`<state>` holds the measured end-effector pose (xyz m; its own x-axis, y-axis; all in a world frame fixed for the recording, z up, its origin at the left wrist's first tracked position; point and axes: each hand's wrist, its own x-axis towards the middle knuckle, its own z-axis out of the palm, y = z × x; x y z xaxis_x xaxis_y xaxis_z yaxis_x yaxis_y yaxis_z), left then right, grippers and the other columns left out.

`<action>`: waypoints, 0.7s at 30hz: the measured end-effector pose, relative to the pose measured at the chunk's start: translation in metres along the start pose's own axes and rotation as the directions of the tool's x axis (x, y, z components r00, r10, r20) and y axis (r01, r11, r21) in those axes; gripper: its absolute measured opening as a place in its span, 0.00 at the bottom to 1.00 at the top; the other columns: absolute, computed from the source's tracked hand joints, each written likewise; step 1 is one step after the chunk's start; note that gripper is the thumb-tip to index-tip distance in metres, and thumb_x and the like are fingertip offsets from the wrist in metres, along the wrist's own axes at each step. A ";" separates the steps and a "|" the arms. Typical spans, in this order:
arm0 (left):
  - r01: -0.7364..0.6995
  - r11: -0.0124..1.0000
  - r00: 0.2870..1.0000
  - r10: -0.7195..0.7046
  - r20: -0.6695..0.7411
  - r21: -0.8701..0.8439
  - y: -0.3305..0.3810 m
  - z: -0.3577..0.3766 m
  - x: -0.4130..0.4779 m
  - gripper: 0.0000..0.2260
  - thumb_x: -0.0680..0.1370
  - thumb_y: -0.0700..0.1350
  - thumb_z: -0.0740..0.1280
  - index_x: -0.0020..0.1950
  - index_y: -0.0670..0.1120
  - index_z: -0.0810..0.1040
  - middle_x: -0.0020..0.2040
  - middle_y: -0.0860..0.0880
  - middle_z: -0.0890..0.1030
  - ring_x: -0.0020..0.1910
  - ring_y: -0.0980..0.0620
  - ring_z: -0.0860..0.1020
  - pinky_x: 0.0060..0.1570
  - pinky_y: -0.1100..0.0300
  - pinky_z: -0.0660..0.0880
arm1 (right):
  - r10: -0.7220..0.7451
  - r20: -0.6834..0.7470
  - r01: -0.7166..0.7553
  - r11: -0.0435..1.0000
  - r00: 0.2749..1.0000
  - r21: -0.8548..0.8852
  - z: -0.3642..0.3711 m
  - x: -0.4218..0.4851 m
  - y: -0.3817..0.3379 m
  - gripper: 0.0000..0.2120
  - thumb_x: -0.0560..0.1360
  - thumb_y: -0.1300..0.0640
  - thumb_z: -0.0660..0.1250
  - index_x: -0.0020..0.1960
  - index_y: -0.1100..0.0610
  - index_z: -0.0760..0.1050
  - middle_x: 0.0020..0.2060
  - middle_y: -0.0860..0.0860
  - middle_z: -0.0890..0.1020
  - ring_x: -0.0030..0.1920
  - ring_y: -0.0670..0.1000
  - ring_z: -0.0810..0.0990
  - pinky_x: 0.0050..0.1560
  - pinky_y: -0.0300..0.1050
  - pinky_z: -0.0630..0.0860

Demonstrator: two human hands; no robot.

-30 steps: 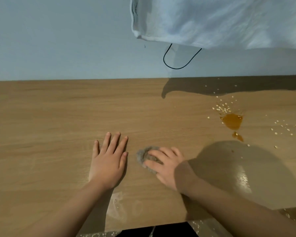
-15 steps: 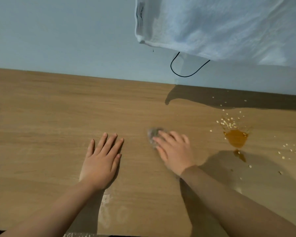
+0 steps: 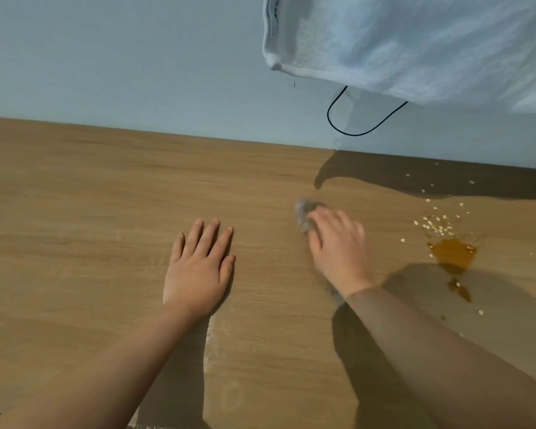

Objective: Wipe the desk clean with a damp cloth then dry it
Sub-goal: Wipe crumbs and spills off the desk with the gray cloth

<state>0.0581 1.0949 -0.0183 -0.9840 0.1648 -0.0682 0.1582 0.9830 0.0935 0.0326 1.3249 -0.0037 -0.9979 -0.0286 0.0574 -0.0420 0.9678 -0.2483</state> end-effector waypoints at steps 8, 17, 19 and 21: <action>0.002 0.998 0.998 -0.005 -0.055 -0.057 -0.005 0.004 0.000 0.24 0.79 0.50 0.46 0.71 0.45 0.67 0.71 0.49 0.67 0.72 0.46 0.61 0.69 0.51 0.48 | -0.395 0.178 0.402 0.916 0.901 0.000 0.009 -0.039 -0.053 0.18 0.78 0.55 0.54 0.65 0.52 0.71 0.67 0.48 0.71 0.68 0.51 0.68 0.64 0.50 0.63; -0.018 0.998 0.996 0.013 -0.091 -0.054 -0.003 0.006 0.001 0.22 0.78 0.48 0.49 0.68 0.43 0.71 0.69 0.47 0.71 0.70 0.43 0.66 0.66 0.47 0.54 | -0.123 -0.016 0.123 0.992 0.992 -0.040 0.024 -0.023 -0.071 0.16 0.76 0.54 0.59 0.63 0.52 0.74 0.60 0.47 0.77 0.62 0.50 0.73 0.61 0.46 0.66; -0.020 0.999 0.996 0.016 -0.088 -0.047 -0.004 0.007 0.000 0.22 0.78 0.48 0.49 0.68 0.43 0.71 0.69 0.47 0.71 0.70 0.43 0.66 0.67 0.47 0.55 | -0.412 0.033 0.414 0.908 0.910 -0.066 0.025 -0.022 -0.075 0.18 0.76 0.52 0.56 0.62 0.52 0.75 0.61 0.47 0.77 0.63 0.49 0.73 0.63 0.45 0.62; -0.016 0.999 0.996 0.013 -0.090 -0.038 -0.004 0.006 0.000 0.22 0.78 0.48 0.49 0.68 0.43 0.71 0.69 0.47 0.71 0.70 0.43 0.66 0.67 0.47 0.55 | -0.342 0.063 0.346 0.936 0.938 -0.066 0.015 0.010 -0.046 0.17 0.78 0.53 0.55 0.65 0.52 0.72 0.64 0.48 0.74 0.66 0.50 0.70 0.64 0.47 0.61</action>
<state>0.0580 1.0916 -0.0250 -0.9853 0.1691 0.0231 0.1707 0.9764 0.1324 0.0239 1.2759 -0.0062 -0.9244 -0.3733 0.0781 -0.3811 0.9125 -0.1489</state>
